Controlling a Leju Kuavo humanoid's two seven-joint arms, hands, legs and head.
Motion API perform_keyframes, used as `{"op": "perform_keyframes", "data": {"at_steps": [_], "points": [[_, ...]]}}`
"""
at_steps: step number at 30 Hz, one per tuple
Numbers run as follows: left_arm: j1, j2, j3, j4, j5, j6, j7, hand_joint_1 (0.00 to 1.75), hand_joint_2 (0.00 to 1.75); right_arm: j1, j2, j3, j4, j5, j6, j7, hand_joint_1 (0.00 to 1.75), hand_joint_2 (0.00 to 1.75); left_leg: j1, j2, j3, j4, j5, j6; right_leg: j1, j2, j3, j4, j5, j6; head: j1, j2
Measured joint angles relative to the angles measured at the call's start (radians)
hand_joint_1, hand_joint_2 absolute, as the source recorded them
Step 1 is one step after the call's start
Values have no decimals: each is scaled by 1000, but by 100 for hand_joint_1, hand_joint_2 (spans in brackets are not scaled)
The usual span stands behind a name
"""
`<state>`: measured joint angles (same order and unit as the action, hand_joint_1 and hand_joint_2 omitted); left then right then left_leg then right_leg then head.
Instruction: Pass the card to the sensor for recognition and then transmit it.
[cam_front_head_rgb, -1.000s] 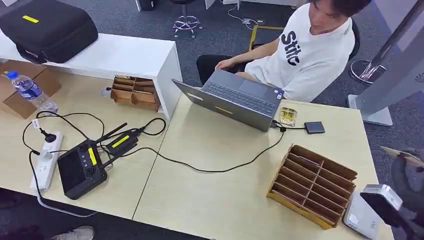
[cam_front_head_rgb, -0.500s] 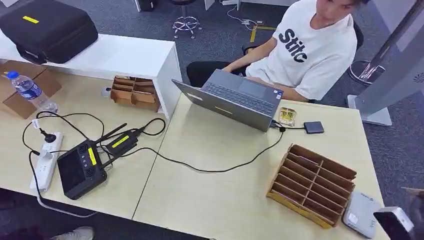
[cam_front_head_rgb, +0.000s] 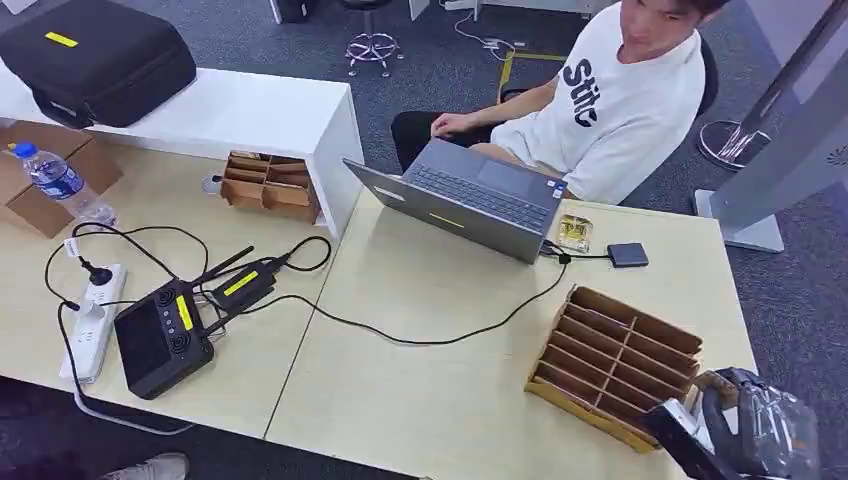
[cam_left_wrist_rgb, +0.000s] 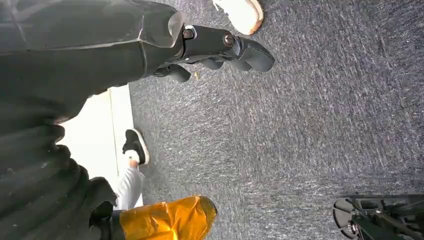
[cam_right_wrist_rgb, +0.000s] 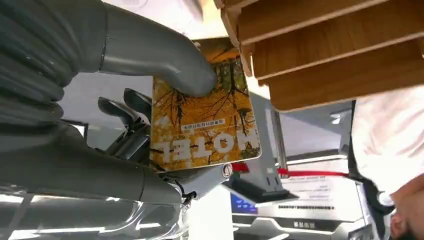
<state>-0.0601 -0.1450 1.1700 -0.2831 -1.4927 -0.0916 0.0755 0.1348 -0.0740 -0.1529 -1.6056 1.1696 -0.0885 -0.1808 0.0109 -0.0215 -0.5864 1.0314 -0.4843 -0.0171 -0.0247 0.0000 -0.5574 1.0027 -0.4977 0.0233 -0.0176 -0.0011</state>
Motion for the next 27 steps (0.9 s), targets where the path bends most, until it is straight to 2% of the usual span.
{"op": "perform_keyframes", "data": {"at_steps": [3,10,20,27], "points": [[0,0,0,0,-2,0,0,0,175,-6,0,23,18,1,1,6,175,175,0,0,0,0,0,0,0,0,0,0,0,0,0,0],[-2,2,0,0,-14,0,0,0,175,-24,-5,85,105,34,1,71,175,175,0,0,0,0,0,0,0,1,0,0,0,0,0,0],[-2,2,2,0,-15,1,0,0,175,-31,-13,84,129,24,-19,79,175,175,0,0,0,0,0,0,0,1,0,0,0,0,0,0],[-2,2,10,0,-15,2,5,0,175,-31,-18,43,114,13,-20,83,175,175,0,0,0,0,0,0,0,1,0,0,0,0,0,0]]}}
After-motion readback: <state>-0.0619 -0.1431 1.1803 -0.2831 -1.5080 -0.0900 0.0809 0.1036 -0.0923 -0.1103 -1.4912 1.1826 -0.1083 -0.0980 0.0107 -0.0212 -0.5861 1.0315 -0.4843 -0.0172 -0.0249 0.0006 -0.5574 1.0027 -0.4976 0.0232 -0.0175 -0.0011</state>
